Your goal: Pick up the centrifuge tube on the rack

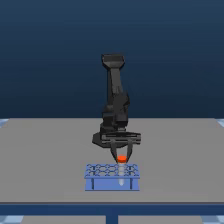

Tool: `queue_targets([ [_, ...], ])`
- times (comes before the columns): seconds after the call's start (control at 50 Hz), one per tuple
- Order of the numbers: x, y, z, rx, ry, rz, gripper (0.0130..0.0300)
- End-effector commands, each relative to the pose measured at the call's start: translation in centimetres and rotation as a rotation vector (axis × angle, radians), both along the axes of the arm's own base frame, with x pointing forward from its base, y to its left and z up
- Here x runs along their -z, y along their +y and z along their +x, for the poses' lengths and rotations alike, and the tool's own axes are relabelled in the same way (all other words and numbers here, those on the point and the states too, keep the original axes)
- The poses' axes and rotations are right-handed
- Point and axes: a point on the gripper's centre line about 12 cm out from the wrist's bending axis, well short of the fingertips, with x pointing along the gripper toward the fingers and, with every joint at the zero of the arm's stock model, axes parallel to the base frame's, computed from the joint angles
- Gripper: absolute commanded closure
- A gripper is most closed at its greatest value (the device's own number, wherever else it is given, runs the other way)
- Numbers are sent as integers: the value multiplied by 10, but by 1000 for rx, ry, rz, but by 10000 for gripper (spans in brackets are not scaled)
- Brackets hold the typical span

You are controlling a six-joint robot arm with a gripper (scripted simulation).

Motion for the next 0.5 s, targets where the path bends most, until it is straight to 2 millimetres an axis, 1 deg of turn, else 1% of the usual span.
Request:
queue_targets([
  [0.02, -1, 0, 0, 0, 0, 0, 300],
  [0.2, -4, 0, 0, 0, 0, 0, 300],
  [0.5, -15, 0, 0, 0, 0, 0, 300],
])
